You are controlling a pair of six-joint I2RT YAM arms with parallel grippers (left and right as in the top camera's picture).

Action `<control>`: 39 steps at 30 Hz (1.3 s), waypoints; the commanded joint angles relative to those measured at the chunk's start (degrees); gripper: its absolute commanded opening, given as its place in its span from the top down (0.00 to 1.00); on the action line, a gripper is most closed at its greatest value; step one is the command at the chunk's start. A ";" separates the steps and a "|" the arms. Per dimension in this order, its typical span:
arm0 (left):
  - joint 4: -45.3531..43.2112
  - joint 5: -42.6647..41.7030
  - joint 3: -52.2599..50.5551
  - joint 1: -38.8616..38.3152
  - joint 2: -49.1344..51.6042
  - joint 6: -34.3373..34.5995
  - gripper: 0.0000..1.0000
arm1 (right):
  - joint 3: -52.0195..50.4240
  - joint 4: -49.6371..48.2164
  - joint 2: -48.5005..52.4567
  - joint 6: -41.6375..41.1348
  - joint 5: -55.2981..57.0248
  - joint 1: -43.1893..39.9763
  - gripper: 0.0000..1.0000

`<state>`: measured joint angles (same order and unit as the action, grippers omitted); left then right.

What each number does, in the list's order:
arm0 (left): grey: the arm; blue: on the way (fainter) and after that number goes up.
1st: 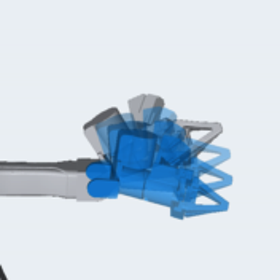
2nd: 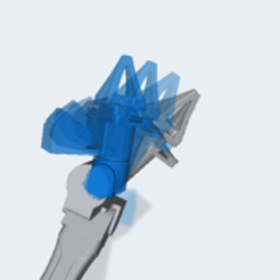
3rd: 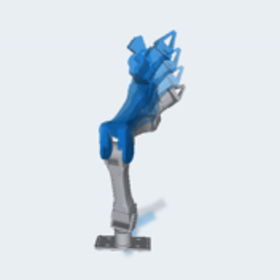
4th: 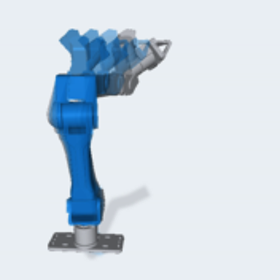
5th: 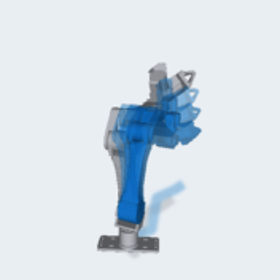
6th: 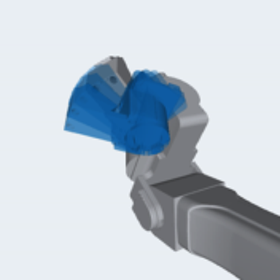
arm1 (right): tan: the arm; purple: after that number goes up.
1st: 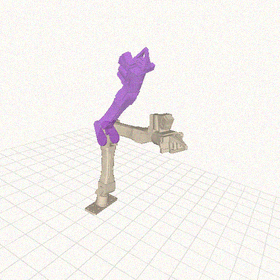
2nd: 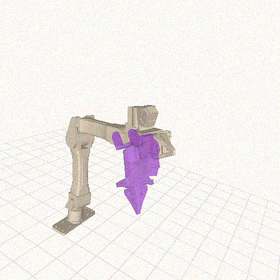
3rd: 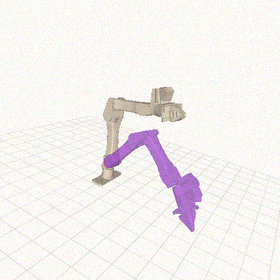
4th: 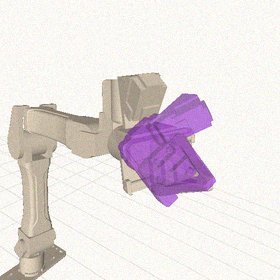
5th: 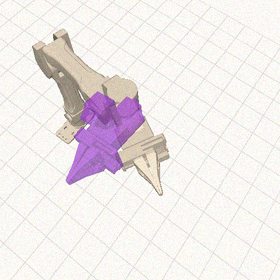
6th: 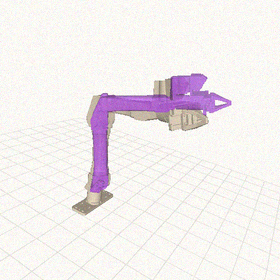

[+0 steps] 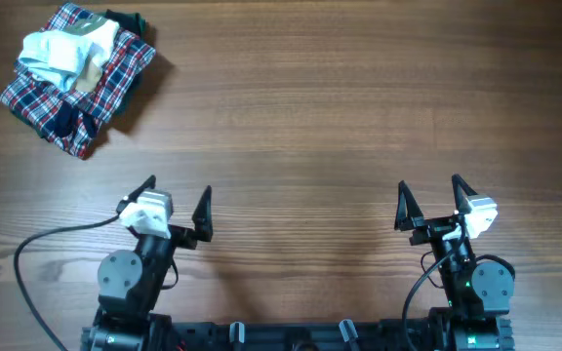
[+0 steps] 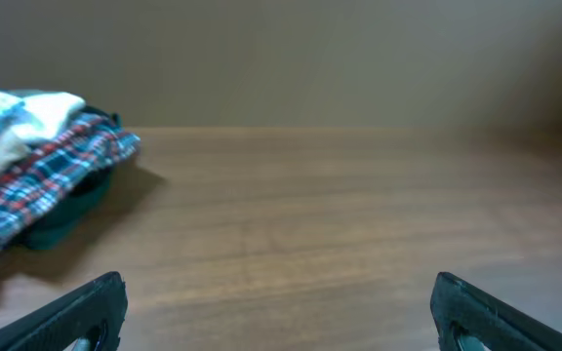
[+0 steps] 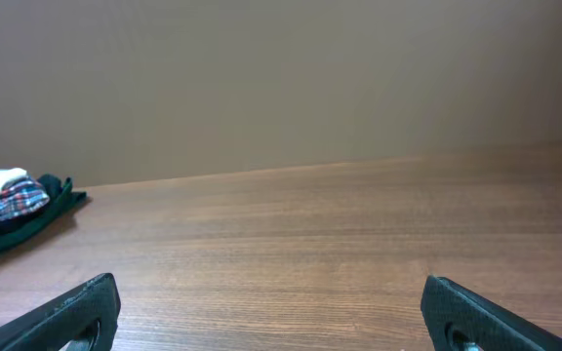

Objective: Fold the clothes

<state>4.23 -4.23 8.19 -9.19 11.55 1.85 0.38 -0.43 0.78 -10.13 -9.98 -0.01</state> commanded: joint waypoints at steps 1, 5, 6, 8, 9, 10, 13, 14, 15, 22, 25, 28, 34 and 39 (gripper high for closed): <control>-0.15 -0.46 -1.01 2.36 -3.69 0.33 0.00 | -0.09 -0.26 -0.50 0.96 1.03 0.33 0.00; -0.50 -0.44 -3.23 2.73 -7.41 0.28 0.00 | -0.09 -0.24 -0.50 0.98 1.03 0.33 0.00; -0.61 -0.46 -4.15 2.73 -8.83 0.31 0.00 | -0.09 -0.26 -0.50 0.96 1.03 0.33 0.00; -0.70 -0.44 -5.44 2.73 -11.04 0.28 0.00 | -0.09 -0.26 -0.50 0.96 1.03 0.33 0.00; -0.94 -0.42 -5.90 2.73 -11.45 0.28 0.00 | -0.09 -0.26 -0.50 0.98 1.03 0.33 0.00; -1.77 -0.42 -6.36 2.73 -11.45 0.26 0.00 | -0.09 -0.26 -0.50 0.96 1.03 0.33 0.00; -4.57 -0.22 -7.63 2.84 -11.45 -0.09 0.00 | -0.09 -0.26 -0.50 0.98 1.01 0.33 0.00; -5.09 -0.24 -7.85 3.15 -11.45 -0.09 0.00 | -0.09 -0.26 -0.50 0.98 1.03 0.33 0.00; -5.09 -0.24 -7.85 3.82 -11.45 -0.09 0.00 | -0.09 -0.26 -0.50 0.96 1.03 0.33 0.00; -0.26 -0.87 -7.85 7.23 -11.45 0.13 0.00 | -0.09 -0.26 -0.50 0.96 1.03 0.33 0.00; -0.31 -0.87 -7.85 7.23 -11.43 0.13 0.00 | -0.09 -0.26 -0.50 0.96 1.03 0.33 0.00; -0.31 -0.87 -7.85 7.23 -11.39 0.13 0.00 | -0.09 -0.26 -0.50 0.96 1.03 0.33 0.00; -0.31 -0.87 -7.85 7.23 -11.39 0.13 0.00 | -0.09 -0.26 -0.50 0.96 1.03 0.33 0.00; -0.31 -0.87 -7.85 7.23 -11.28 0.13 0.00 | -0.09 -0.26 -0.50 0.96 1.03 0.33 0.00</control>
<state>3.86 -4.43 0.73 -2.44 0.73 1.83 0.38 -0.45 0.78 -10.13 -9.98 -0.01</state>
